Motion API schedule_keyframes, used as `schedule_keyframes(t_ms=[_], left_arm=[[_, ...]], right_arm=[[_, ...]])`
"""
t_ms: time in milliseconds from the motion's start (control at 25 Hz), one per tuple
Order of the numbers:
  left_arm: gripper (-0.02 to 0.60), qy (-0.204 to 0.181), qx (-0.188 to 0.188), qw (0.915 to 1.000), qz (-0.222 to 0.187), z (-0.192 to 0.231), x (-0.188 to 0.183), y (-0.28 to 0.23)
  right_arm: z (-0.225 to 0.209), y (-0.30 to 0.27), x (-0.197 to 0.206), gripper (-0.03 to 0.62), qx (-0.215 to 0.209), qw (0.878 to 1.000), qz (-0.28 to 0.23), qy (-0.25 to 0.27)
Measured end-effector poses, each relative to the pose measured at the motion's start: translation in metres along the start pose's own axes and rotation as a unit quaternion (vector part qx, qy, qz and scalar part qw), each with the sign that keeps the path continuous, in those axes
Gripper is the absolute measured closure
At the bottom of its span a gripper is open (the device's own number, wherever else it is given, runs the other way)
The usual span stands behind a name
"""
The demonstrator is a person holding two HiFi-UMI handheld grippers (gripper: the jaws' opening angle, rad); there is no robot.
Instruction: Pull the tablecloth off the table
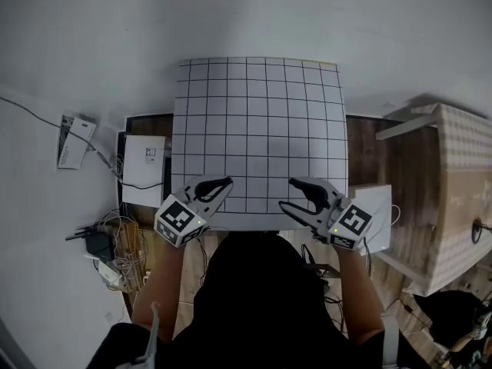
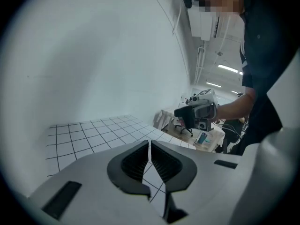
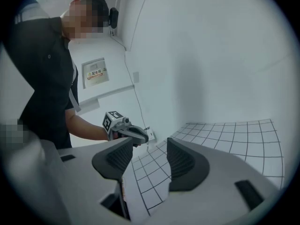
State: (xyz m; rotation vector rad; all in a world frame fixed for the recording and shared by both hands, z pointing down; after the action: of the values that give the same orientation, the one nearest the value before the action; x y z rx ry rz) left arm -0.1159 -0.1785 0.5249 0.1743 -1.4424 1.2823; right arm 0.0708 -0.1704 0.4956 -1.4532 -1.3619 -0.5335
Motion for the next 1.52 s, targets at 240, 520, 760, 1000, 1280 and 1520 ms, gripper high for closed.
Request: schedule_keyframes(t_ms=[240,520,760,1000,1280,1520], left_arm=[[0.49,-0.021,0.024,0.9975,0.063,0.038,0.013,-0.032],[0.337,-0.071,0.04,0.9883,0.129,0.061,0.038,-0.059],[0.256,-0.125,0.026,0.971,0.202,0.069,0.071,-0.086],[0.25,-0.142,0.025,0.956,0.256,0.075,0.096,-0.1],[0.252,-0.153,0.014,0.9524,0.263,0.074,0.098,-0.102],[0.275,-0.146,0.01,0.954,0.262,0.077,0.095,-0.102]], right_arm=[[-0.035,-0.029,0.002,0.333,0.039,0.997,0.063,0.024],[-0.077,-0.062,0.043,0.292,0.074,0.967,0.225,0.094],[-0.103,-0.084,0.093,0.276,0.086,0.938,0.312,0.122],[-0.12,-0.093,0.123,0.275,0.093,0.922,0.355,0.123],[-0.12,-0.092,0.126,0.275,0.094,0.927,0.341,0.128],[-0.12,-0.089,0.125,0.289,0.092,0.928,0.333,0.137]])
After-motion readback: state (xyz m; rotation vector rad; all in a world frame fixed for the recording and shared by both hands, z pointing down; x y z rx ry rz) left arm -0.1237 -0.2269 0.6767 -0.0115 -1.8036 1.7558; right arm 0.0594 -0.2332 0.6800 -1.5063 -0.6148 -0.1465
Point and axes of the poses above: the fingertips, and each gripper's own axes: y backward along the fingers, z to its left, x out of its underside, the point moved 4 cm from there along y, backward along the fingers, and after that the axes turned 11 degrees about z, right-handed, at the moved point
